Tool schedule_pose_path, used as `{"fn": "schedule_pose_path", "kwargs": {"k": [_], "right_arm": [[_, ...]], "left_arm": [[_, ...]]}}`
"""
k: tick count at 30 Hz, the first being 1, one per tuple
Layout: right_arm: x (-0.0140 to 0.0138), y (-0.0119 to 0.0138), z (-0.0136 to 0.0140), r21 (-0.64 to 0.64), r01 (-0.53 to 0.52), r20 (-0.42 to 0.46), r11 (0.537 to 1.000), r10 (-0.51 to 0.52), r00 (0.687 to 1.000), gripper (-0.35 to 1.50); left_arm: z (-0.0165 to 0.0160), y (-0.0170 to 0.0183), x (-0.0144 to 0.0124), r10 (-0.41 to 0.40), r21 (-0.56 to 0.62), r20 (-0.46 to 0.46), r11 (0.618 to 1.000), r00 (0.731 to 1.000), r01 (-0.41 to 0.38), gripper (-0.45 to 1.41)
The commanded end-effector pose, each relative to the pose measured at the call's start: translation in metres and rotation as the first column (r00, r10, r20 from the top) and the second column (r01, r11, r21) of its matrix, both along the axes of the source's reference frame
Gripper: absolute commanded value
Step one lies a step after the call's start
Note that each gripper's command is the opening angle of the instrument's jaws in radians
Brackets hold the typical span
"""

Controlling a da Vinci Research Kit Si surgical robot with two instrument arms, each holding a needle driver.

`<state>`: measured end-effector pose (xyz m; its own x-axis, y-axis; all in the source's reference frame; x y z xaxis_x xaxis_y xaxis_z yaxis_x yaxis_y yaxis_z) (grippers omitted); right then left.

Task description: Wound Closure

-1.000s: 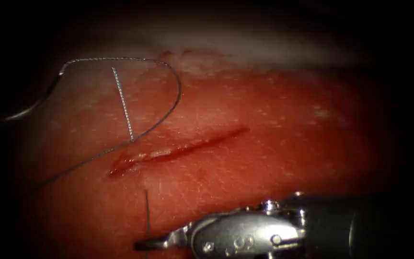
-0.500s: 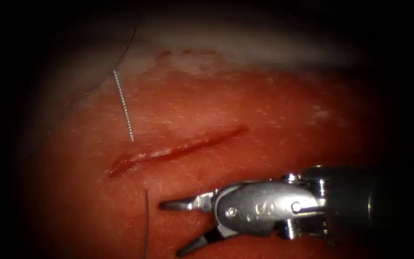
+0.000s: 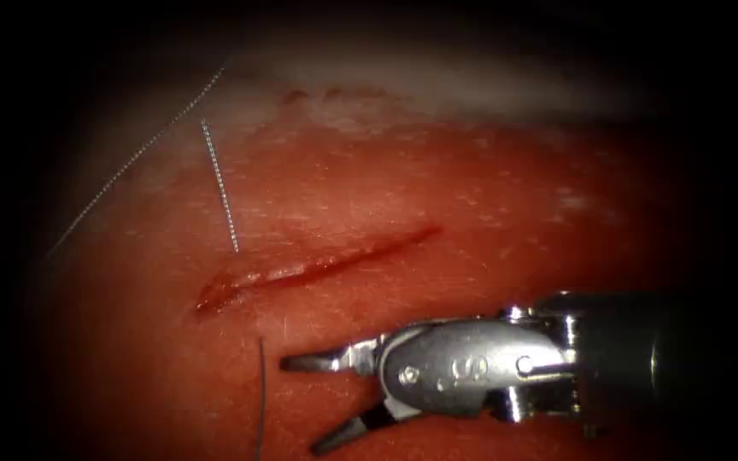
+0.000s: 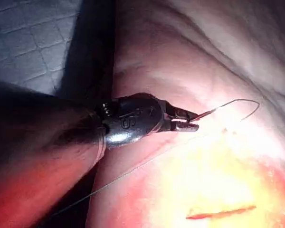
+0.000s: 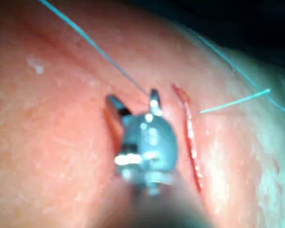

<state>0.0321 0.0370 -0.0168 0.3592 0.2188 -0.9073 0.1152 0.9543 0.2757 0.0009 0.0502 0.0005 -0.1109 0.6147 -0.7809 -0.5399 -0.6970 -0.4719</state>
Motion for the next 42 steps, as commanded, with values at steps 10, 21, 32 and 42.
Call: {"fn": "schedule_pose_path", "kwargs": {"k": [10,21,32,42], "right_arm": [[0.0007,-0.0006,0.0007,-0.001,0.001,0.000,1.000,-0.001,1.000,1.23],[0.0009,-0.0008,0.0009,-0.004,0.000,0.001,1.000,0.000,1.000,1.21],[0.0025,0.0032,0.0023,-0.050,-0.172,0.133,0.984,0.177,0.975,1.21],[0.0053,0.0081,0.0047,0.231,-0.473,0.290,0.850,0.404,0.867,1.13]], "left_arm": [[0.0088,-0.0008,-0.0037,0.057,0.069,-0.026,0.996,0.998,-0.055,-0.35],[0.0130,-0.0029,-0.0067,0.117,0.128,0.002,0.985,0.993,-0.116,-0.35],[0.0110,-0.0042,-0.0076,0.187,0.252,0.105,0.945,0.977,-0.208,0.69],[0.0027,-0.0028,-0.0060,0.174,0.292,0.147,0.933,0.974,-0.211,0.69]]}}
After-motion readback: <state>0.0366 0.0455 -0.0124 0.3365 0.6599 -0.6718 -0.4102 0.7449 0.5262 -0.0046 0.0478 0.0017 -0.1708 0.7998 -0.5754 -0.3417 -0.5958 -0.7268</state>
